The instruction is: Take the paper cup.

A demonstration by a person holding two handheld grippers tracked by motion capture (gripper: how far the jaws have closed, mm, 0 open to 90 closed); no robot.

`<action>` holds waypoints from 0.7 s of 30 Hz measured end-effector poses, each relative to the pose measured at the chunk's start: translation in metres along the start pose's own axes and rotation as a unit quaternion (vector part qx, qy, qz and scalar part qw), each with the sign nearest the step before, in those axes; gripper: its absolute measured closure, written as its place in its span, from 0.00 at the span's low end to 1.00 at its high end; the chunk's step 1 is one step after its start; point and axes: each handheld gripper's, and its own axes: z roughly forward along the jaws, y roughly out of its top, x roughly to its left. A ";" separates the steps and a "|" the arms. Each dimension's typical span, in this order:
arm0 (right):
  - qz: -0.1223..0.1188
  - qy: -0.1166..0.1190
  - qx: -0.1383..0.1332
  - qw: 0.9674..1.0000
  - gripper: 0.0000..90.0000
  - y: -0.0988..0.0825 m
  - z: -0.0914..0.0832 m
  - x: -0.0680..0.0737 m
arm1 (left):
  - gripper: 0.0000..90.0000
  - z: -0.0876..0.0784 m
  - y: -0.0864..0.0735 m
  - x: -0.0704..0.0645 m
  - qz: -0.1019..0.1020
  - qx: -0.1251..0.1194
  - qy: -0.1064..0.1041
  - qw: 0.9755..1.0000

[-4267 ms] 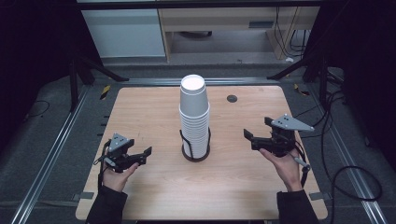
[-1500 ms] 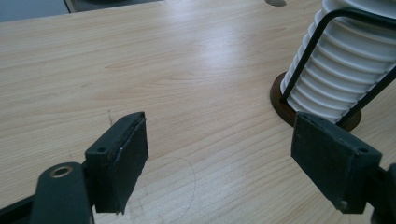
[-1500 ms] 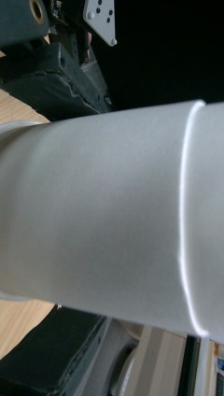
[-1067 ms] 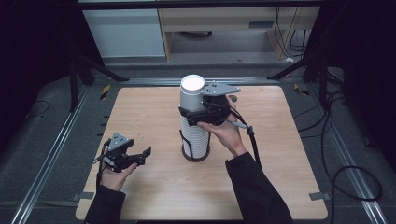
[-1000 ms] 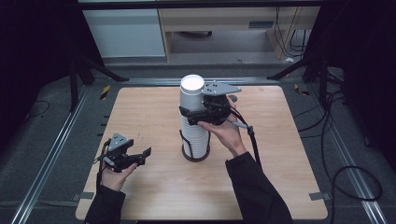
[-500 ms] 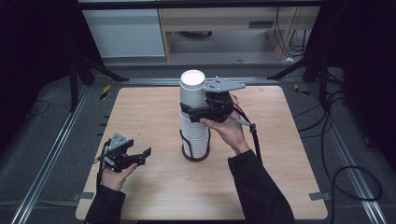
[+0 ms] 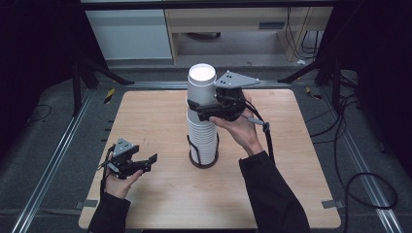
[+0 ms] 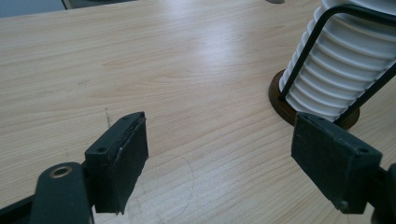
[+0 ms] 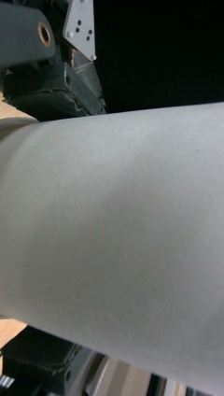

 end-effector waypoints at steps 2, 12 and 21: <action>-0.004 -0.002 -0.006 1.000 0.14 0.007 -0.004 -0.001 | 0.20 -0.001 0.000 0.000 0.000 -0.001 0.000 1.000; -0.016 -0.003 -0.024 1.000 0.15 0.027 -0.020 -0.001 | 0.20 -0.002 0.001 0.000 0.001 -0.002 0.000 1.000; -0.023 -0.011 -0.039 0.999 0.15 0.038 -0.042 -0.005 | 0.20 -0.002 0.001 0.001 0.002 -0.001 -0.002 1.000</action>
